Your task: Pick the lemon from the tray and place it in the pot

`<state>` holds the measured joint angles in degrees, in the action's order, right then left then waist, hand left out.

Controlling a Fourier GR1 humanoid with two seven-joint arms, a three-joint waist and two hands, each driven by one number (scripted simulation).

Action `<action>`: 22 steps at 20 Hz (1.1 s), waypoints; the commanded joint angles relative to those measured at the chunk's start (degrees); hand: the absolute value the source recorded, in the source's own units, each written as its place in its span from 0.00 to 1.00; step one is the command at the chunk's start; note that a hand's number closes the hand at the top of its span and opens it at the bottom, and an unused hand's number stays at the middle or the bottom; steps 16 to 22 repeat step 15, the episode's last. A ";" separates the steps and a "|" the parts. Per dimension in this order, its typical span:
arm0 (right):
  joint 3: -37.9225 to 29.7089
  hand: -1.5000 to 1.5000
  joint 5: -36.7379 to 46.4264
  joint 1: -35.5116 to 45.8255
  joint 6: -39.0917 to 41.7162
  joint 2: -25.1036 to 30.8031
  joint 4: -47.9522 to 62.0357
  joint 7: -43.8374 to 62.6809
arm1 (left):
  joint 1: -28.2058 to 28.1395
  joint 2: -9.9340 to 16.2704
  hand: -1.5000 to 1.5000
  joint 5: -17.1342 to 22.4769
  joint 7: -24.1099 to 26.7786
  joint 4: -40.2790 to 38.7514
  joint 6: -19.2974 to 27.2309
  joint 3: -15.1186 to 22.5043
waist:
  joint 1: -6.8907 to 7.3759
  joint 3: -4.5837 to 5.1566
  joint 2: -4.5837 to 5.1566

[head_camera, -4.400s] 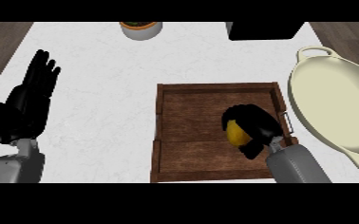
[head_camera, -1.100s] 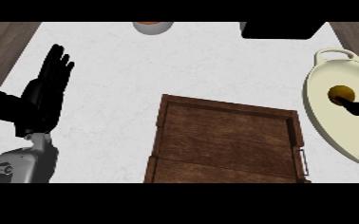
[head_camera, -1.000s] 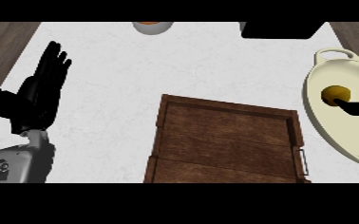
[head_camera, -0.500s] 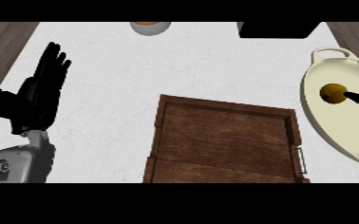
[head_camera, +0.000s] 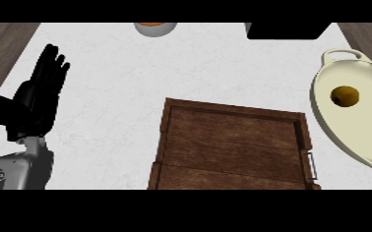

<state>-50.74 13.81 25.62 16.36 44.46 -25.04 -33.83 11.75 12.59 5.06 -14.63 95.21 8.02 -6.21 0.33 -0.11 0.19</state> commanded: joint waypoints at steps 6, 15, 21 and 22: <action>0.18 0.00 -2.28 -4.41 8.04 8.72 9.48 -7.07 | 3.11 -1.87 0.50 -2.13 3.13 -4.64 1.03 0.46 | 0.07 -0.08 0.24; 1.95 0.00 -2.63 -5.94 9.67 11.56 12.00 -9.05 | -0.99 -0.37 0.50 0.29 -0.02 0.20 -1.18 -1.30 | 0.59 -0.11 0.11; 1.95 0.00 -2.63 -5.94 9.67 11.56 12.00 -9.05 | -0.99 -0.37 0.50 0.29 -0.02 0.20 -1.18 -1.30 | 0.59 -0.11 0.11; 1.95 0.00 -2.63 -5.94 9.67 11.56 12.00 -9.05 | -0.99 -0.37 0.50 0.29 -0.02 0.20 -1.18 -1.30 | 0.59 -0.11 0.11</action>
